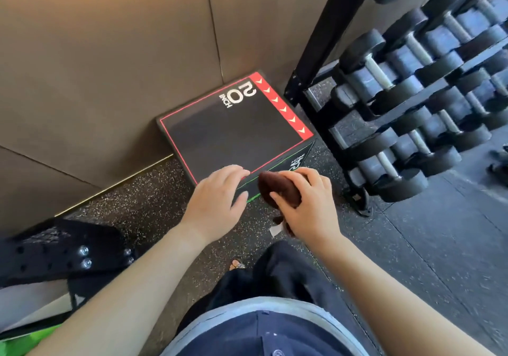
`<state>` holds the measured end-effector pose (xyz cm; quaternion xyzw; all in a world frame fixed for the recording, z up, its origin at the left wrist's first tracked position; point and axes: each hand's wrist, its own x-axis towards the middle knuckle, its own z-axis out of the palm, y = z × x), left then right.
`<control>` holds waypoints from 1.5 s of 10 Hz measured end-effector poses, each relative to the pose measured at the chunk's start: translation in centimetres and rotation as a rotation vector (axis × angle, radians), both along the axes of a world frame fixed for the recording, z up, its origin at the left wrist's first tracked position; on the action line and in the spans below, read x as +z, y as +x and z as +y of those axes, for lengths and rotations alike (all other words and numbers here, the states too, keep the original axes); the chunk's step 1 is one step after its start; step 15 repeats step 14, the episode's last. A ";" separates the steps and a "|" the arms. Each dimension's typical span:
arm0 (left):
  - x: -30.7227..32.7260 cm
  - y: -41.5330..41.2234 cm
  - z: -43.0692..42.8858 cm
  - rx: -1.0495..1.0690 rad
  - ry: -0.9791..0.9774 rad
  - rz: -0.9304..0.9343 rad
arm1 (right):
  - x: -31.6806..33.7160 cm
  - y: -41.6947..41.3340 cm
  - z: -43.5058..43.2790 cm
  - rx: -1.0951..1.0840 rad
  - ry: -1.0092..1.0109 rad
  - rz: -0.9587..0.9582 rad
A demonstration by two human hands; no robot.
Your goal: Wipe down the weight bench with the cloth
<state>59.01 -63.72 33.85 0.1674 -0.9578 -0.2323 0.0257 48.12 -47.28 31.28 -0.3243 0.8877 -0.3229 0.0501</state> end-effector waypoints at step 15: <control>-5.1 -23.7 -28.0 -0.441 0.059 -0.138 | -9.1 -17.5 -26.3 -0.414 -0.002 -0.069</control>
